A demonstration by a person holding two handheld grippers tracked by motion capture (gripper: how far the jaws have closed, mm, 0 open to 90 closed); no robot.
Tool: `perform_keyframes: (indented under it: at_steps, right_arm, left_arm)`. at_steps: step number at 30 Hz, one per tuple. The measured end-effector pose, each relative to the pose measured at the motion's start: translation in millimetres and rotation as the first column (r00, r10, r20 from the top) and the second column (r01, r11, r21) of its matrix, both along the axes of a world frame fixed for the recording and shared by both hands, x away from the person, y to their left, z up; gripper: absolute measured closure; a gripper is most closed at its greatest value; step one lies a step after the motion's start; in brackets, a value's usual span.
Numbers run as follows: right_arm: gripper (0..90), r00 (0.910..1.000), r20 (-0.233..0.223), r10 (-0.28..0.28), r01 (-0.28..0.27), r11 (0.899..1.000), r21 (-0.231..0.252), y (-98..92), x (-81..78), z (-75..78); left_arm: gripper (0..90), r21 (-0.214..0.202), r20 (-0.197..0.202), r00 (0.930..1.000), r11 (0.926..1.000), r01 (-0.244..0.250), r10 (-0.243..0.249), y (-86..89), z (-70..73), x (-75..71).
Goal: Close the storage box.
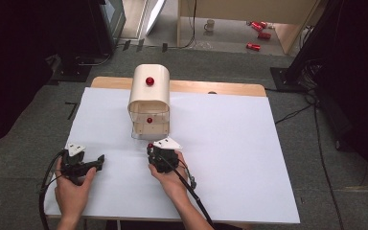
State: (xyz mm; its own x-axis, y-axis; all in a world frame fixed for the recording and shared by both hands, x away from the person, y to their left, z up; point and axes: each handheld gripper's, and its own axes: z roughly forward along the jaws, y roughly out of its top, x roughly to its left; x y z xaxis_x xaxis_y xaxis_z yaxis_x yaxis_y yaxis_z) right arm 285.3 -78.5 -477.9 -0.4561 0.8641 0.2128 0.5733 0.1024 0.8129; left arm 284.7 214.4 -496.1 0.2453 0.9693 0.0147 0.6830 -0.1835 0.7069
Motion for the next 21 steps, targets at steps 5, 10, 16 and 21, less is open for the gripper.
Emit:
perform_keyframes:
  at_steps: [5,10,16,21]
  right_arm:
    - [75.9,1.0000,0.001,-0.009,0.009,1.000,-0.001,1.2,8.1,-0.1]
    - [76.0,0.9999,0.001,-0.011,0.011,1.000,-0.009,1.2,15.6,0.2]
    - [76.0,1.0000,0.003,-0.009,0.009,1.000,-0.017,1.3,25.3,0.5]
    - [76.1,0.9999,0.001,-0.013,0.013,1.000,-0.016,1.3,31.3,0.8]
  left_arm:
    - [14.3,-0.001,0.000,1.0000,1.0000,0.000,0.000,0.0,0.0,0.0]
    - [14.3,0.000,0.000,1.0000,1.0000,0.000,0.000,0.0,0.0,-0.1]
    - [14.3,0.000,0.000,1.0000,1.0000,0.000,0.000,0.0,0.0,0.0]
    - [14.3,-0.001,0.000,1.0000,1.0000,0.000,0.000,0.1,0.1,0.0]
